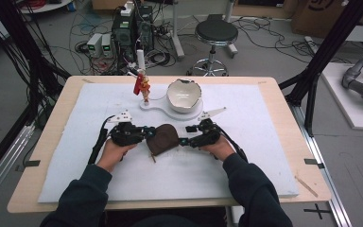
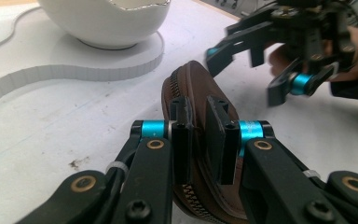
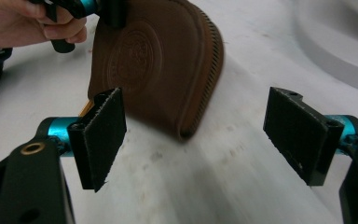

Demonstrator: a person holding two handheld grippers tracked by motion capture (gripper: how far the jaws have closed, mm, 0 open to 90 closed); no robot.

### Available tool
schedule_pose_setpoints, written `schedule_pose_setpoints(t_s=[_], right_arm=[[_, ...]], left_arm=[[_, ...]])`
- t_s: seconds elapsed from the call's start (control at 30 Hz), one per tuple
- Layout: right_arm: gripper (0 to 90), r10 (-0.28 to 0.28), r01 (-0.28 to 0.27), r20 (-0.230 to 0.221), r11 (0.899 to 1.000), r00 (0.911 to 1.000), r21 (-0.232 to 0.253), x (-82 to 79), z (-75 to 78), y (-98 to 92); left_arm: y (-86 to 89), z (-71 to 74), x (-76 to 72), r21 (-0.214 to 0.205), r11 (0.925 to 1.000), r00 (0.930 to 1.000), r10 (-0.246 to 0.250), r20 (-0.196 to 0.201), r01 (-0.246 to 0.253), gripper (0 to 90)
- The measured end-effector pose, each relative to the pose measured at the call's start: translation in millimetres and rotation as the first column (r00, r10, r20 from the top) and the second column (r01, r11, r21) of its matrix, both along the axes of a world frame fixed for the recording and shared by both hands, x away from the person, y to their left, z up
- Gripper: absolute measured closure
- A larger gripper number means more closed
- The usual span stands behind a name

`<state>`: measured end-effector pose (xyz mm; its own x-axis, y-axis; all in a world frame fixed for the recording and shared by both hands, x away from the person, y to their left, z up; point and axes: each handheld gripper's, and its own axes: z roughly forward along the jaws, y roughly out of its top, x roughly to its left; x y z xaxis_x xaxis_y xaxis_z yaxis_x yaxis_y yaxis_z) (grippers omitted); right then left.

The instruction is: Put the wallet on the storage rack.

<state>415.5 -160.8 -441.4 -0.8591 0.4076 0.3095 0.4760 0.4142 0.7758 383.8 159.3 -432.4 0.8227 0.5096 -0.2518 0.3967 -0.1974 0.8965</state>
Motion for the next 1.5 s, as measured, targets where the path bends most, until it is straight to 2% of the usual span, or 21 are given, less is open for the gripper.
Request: schedule_pose_setpoints(t_s=[0.13,0.2,0.33,0.4,0.5,0.57,0.6,0.67,0.7,0.73,0.77,0.83,0.87,0.93,0.97,1.1,1.17,1.27,1.33,1.43,1.5], right_arm=[[27.2,0.045,-0.045,-0.013,0.999,0.9989,-0.024,10.8,-5.1,19.1],[29.7,0.077,-0.079,-0.054,0.996,0.9956,-0.037,15.7,-9.2,26.3],[40.2,0.118,-0.119,-0.085,0.993,0.9894,-0.002,19.4,-10.2,25.0],[45.7,0.117,-0.117,-0.1,0.993,0.9882,0.008,20.4,-10.4,22.9],[51.5,0.119,-0.117,-0.109,0.993,0.9869,0.023,22.1,-9.7,19.8],[58.6,0.128,-0.126,-0.114,0.992,0.9852,0.029,22.5,-7.1,15.4],[60.0,0.132,-0.129,-0.113,0.991,0.9849,0.031,22.4,-6.2,14.2],[60.8,0.137,-0.134,-0.107,0.99,0.9848,0.031,22.0,-5.2,13.4],[62.4,0.141,-0.139,-0.108,0.99,0.984,0.034,21.3,-3.8,12.4],[63.1,0.143,-0.14,-0.097,0.99,0.985,0.032,21.1,-3.0,12.2],[64.4,0.146,-0.143,-0.089,0.989,0.9853,0.037,20.5,-2.0,12.1],[65.8,0.149,-0.146,-0.084,0.988,0.9853,0.047,20.3,-0.9,11.8],[68.3,0.143,-0.139,-0.065,0.988,0.9877,0.062,19.5,2.0,10.4],[69.3,0.124,-0.121,-0.044,0.991,0.9913,0.063,19.0,4.4,8.5],[69.6,0.117,-0.115,-0.037,0.992,0.9925,0.061,18.8,5.2,7.7],[69.6,0.053,-0.054,0.017,0.997,0.9984,0.049,15.9,8.7,3.7],[69.6,0.011,-0.013,0.048,0.999,0.9988,0.031,14.0,11.7,0.1],[69.2,-0.066,0.065,0.117,0.998,0.991,0.011,9.1,15.0,-4.9],[68.8,-0.108,0.111,0.164,0.994,0.9805,-0.012,2.8,17.4,-5.8],[67.8,-0.114,0.125,0.219,0.991,0.9691,-0.039,-9.7,19.2,-3.1],[67.4,-0.098,0.109,0.228,0.993,0.9687,-0.035,-14.8,19.7,-3.2]], left_arm=[[0.4,0.5,0.0,-0.004,1.0,1.0,-0.002,-0.005,0.002,80.2],[0.6,-0.1,0.5,-0.016,0.9999,0.9999,-0.002,-0.013,0.002,80.0],[1.8,-0.8,1.6,-0.031,0.9995,0.9993,0.005,-0.036,-0.006,77.3],[3.5,-1.2,2.8,-0.039,0.9991,0.9987,0.011,-0.05,-0.013,73.7],[7.0,1.2,3.0,-0.06,0.9973,0.9976,0.039,-0.057,-0.042,60.8],[15.5,5.6,4.1,-0.092,0.9906,0.9927,0.094,-0.076,-0.101,49.4],[28.5,10.8,3.2,-0.118,0.9814,0.9868,0.143,-0.076,-0.151,49.5],[35.7,12.8,2.4,-0.125,0.9768,0.9837,0.166,-0.069,-0.174,48.3],[49.8,16.2,0.1,-0.134,0.9673,0.976,0.209,-0.06,-0.215,48.1],[49.8,16.2,0.1,-0.134,0.9673,0.976,0.209,-0.06,-0.215,48.0],[64.1,18.7,-2.9,-0.135,0.9578,0.9672,0.25,-0.047,-0.254,47.8],[69.4,19.3,-4.1,-0.137,0.9545,0.9643,0.262,-0.042,-0.265,47.8],[84.4,20.4,-8.3,-0.143,0.9437,0.9544,0.296,-0.038,-0.298,47.8],[90.1,20.5,-10.4,-0.145,0.939,0.9501,0.31,-0.037,-0.312,47.8],[99.4,19.5,-14.1,-0.147,0.9318,0.9432,0.33,-0.035,-0.332,47.8],[106.7,15.8,-18.1,-0.145,0.9249,0.936,0.35,-0.035,-0.352,47.9],[105.7,15.4,-18.3,-0.139,0.9263,0.9365,0.349,-0.03,-0.35,48.0],[103.0,15.5,-18.5,-0.133,0.9282,0.9372,0.348,-0.016,-0.347,48.4],[103.2,15.5,-18.6,-0.133,0.9283,0.9372,0.349,-0.014,-0.347,48.5],[104.7,15.8,-18.9,-0.142,0.9238,0.934,0.357,-0.016,-0.355,48.7],[105.3,15.6,-18.9,-0.143,0.9232,0.9336,0.358,-0.016,-0.357,48.8]])
